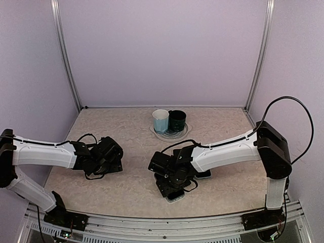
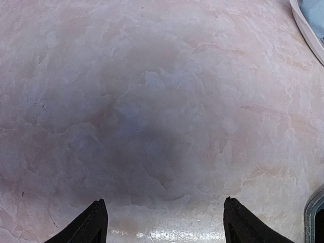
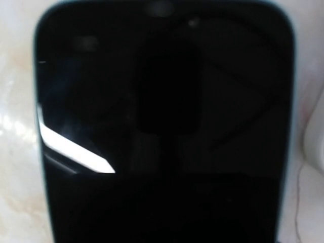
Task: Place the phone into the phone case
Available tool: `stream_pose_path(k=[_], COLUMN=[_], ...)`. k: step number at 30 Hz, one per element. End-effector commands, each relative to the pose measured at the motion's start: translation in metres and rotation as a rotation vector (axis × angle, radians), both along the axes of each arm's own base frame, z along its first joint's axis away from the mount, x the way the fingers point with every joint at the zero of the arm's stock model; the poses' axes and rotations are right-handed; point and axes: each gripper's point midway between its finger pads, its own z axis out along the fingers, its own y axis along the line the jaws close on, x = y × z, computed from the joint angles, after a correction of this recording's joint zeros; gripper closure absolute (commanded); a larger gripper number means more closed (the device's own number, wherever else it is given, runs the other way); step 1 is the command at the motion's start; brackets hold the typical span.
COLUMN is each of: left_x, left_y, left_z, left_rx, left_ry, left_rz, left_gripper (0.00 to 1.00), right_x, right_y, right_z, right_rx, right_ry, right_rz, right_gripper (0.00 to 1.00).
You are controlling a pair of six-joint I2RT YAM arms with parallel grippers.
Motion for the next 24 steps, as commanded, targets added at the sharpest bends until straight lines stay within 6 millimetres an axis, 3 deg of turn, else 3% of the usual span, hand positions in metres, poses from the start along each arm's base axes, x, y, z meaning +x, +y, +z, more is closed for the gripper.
stream_pose_path(k=[1, 4, 12, 15, 18, 20, 24], left_x=[0.004, 0.002, -0.001, -0.001, -0.003, -0.006, -0.008], left_y=[-0.023, -0.049, -0.091, -0.111, -0.131, -0.139, -0.152], left_z=[0.011, 0.016, 0.016, 0.027, 0.046, 0.048, 0.026], left_rx=[-0.045, -0.073, -0.137, -0.261, -0.411, -0.504, -0.566], left_ry=[-0.028, -0.041, -0.042, -0.072, -0.134, -0.147, -0.081], left_rz=[-0.042, -0.105, -0.209, -0.271, -0.331, -0.347, -0.335], left_gripper=[0.22, 0.22, 0.21, 0.19, 0.12, 0.06, 0.03], right_x=[-0.004, -0.002, 0.008, 0.011, 0.014, 0.017, 0.021], right_y=[-0.007, -0.004, 0.001, 0.005, 0.007, 0.008, 0.008], right_z=[-0.018, -0.016, 0.008, 0.018, 0.02, 0.019, 0.021], right_rx=[-0.034, -0.017, 0.054, 0.123, 0.156, 0.161, 0.183], right_ry=[0.012, -0.001, -0.077, -0.114, -0.134, -0.149, -0.172], right_rz=[0.015, 0.022, 0.012, 0.018, 0.018, 0.018, 0.015], right_gripper=[0.41, 0.43, 0.5, 0.52, 0.53, 0.53, 0.54])
